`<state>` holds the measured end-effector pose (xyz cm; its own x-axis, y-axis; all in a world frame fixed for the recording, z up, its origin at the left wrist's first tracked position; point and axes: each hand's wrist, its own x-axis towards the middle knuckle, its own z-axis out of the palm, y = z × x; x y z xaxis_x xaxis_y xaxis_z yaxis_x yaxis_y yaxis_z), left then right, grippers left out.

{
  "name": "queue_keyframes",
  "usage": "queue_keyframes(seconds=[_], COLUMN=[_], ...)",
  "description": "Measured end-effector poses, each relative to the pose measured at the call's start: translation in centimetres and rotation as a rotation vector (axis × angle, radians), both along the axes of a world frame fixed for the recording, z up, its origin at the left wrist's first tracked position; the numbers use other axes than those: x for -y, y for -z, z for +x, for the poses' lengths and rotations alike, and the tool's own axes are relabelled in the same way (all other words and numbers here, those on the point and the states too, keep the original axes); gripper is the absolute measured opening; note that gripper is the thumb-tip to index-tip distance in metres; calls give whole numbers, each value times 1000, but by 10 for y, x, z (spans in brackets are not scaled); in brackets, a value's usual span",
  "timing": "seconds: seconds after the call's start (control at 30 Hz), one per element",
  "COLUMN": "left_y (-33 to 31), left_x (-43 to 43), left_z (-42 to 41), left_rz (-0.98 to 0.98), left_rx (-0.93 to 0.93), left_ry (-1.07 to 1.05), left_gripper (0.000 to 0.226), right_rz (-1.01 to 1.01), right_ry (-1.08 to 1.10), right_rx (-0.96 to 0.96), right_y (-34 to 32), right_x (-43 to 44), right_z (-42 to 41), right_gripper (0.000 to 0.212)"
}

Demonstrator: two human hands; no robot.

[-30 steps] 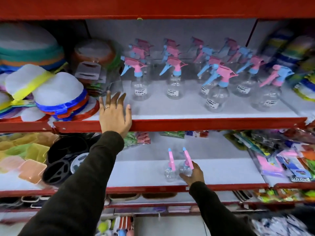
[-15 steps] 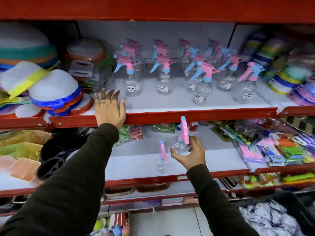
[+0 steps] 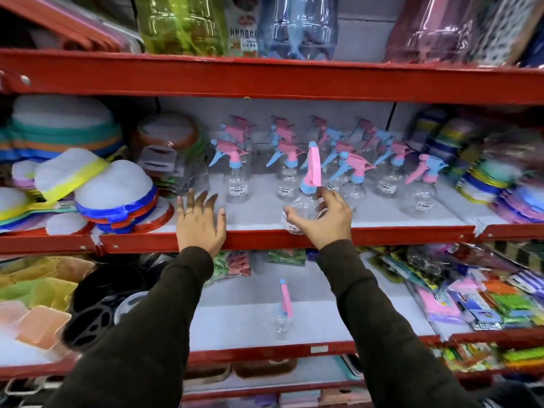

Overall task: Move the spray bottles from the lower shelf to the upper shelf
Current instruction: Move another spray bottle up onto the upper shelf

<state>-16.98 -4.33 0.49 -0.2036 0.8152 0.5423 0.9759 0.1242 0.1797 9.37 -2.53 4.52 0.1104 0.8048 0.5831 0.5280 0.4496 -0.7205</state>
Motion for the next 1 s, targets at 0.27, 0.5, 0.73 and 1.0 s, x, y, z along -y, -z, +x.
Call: queue_keyframes(seconds=[0.27,0.5,0.73,1.0], left_y=[0,3,3,3], left_x=[-1,-4,-3,-3], left_z=[-1,-3,-3,-3], left_rz=[8,38,42,37], left_rx=[-22,-12,0,8], left_ry=[-7,7,10,11], left_gripper=[60,61,60,61], right_rz=[-195,-200,-180,-219], right_ry=[13,49,86,-7], right_rx=[166,161,104,38], right_y=[4,11,8,6], right_x=[-51,-52,-48,-53], right_z=[-17,-22,-32,-27], right_gripper=[70,88,72,73])
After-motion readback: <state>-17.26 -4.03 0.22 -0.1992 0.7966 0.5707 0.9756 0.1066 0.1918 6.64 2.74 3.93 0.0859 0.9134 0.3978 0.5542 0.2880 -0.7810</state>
